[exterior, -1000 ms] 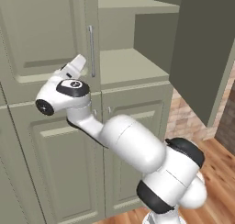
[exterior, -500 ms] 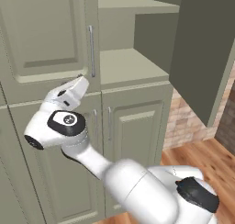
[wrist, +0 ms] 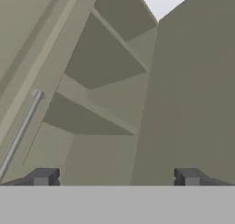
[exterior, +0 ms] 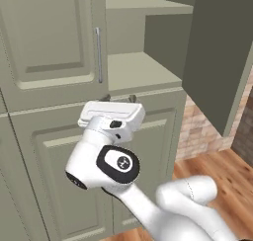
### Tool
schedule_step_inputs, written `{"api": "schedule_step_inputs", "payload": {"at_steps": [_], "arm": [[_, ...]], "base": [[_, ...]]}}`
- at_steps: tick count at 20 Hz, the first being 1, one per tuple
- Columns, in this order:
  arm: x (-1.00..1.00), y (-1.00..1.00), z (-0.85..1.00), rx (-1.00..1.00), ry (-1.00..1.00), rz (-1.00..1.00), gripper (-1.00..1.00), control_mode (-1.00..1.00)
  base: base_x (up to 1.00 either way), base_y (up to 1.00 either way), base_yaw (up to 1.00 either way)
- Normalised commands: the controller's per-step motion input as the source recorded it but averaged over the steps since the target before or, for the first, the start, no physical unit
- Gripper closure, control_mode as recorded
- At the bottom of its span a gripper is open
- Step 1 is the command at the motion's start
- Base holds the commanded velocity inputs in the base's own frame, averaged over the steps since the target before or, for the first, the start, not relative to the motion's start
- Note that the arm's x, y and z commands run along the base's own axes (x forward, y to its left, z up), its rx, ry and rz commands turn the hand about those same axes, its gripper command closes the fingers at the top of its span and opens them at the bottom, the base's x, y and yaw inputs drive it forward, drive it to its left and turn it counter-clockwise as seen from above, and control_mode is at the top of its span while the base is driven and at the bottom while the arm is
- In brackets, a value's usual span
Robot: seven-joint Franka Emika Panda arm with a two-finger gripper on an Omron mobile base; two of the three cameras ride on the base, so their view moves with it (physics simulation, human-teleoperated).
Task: Close all open cabinet doors.
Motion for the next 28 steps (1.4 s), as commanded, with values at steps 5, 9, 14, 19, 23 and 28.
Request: {"api": "schedule_step_inputs", "payload": {"at_steps": [5,9,14,19,23,28], "arm": [[-0.68,-1.0,0.22,0.17,-0.22,0.02,-1.0,-1.0],[-0.68,-1.0,0.2,0.17,-0.24,0.03,-1.0,-1.0],[-0.69,-1.0,0.25,0.16,-0.26,0.03,-1.0,-1.0],[-0.62,-0.99,0.24,0.14,-0.21,0.03,-1.0,-1.0],[-0.61,-1.0,0.14,0.17,-0.17,0.06,-1.0,-1.0],[-0.85,-1.0,0.01,0.18,-0.17,0.12,-1.0,-1.0]], "base": [[0.0,0.0,0.0],[0.0,0.0,0.0],[0.0,0.0,0.0],[0.0,0.0,0.0],[0.0,0.0,0.0],[0.0,0.0,0.0]]}}
